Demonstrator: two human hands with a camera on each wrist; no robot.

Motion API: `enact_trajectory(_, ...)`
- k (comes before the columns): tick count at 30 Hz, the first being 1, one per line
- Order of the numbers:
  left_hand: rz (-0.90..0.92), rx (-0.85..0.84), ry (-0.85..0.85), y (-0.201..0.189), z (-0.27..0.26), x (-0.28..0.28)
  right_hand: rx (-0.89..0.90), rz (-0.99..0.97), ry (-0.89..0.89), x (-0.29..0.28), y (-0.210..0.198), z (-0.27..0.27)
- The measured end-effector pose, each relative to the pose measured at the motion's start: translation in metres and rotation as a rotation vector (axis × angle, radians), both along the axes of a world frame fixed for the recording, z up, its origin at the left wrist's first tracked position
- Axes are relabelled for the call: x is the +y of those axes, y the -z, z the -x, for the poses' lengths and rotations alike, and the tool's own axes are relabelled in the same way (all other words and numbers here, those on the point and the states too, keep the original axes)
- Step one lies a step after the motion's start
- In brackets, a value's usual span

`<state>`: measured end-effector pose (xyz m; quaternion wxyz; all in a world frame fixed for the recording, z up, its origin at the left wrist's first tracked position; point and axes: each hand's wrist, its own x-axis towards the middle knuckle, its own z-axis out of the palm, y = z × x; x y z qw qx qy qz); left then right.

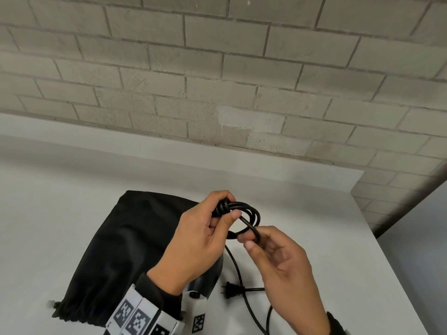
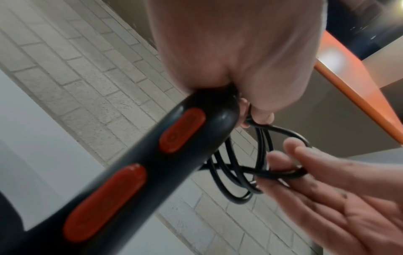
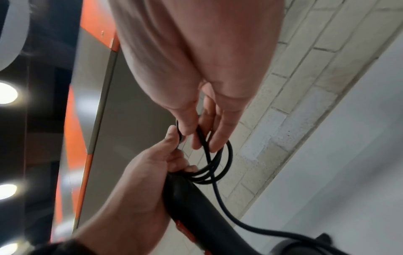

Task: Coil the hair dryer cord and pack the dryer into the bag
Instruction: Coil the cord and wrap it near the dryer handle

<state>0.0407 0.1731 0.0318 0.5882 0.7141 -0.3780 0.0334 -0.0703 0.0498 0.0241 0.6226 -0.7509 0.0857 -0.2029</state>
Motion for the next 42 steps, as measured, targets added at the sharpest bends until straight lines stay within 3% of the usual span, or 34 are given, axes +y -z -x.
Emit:
enact_trajectory(9, -0.012, -0.025, 0.012, 0.0, 0.0, -0.001, -0.048, -0.749, -0.232, -0.006, -0.002, 0.009)
enact_trajectory(11, -0.008, -0.024, 0.012, 0.001, 0.0, -0.002, -0.087, -0.66, -0.232, -0.003, 0.004, 0.009)
enact_trajectory(14, -0.013, -0.028, -0.023, 0.0, -0.005, -0.003, -0.103, -0.144, -0.126, 0.001, 0.018, 0.008)
enact_trajectory(16, -0.021, -0.024, -0.016, 0.0, -0.006, -0.004, -0.084, 0.068, -0.028, 0.005, 0.028, 0.005)
enact_trajectory(20, -0.014, 0.008, 0.004, -0.001, -0.002, -0.006, -0.105, 0.124, 0.075, 0.013, 0.036, 0.0)
enact_trajectory(23, -0.002, 0.001, -0.013, 0.0, -0.005, -0.003, -0.119, 0.034, 0.118, 0.01, 0.029, 0.001)
enact_trajectory(27, 0.014, -0.005, -0.067, 0.0, -0.012, 0.004, -0.116, -0.328, 0.165, -0.008, 0.017, 0.008)
enact_trajectory(29, 0.013, -0.002, -0.071, 0.0, -0.014, 0.005, -0.099, -0.572, 0.094, -0.017, 0.019, 0.013)
enact_trajectory(31, 0.007, -0.002, -0.061, 0.001, -0.013, 0.005, -0.027, -0.675, 0.004, -0.024, 0.026, 0.02)
enact_trajectory(33, 0.009, 0.008, -0.044, 0.001, -0.01, 0.004, 0.06, -0.641, -0.034, -0.031, 0.034, 0.026)
enact_trajectory(38, 0.008, 0.013, -0.029, 0.002, -0.006, 0.003, 0.176, -0.247, 0.052, -0.05, 0.045, 0.037)
enact_trajectory(39, 0.011, 0.013, -0.035, 0.002, -0.007, 0.003, 0.164, -0.297, 0.065, -0.053, 0.048, 0.038)
enact_trajectory(42, 0.028, 0.02, -0.054, 0.001, -0.011, 0.005, -0.145, -0.864, -0.095, -0.047, 0.051, 0.039)
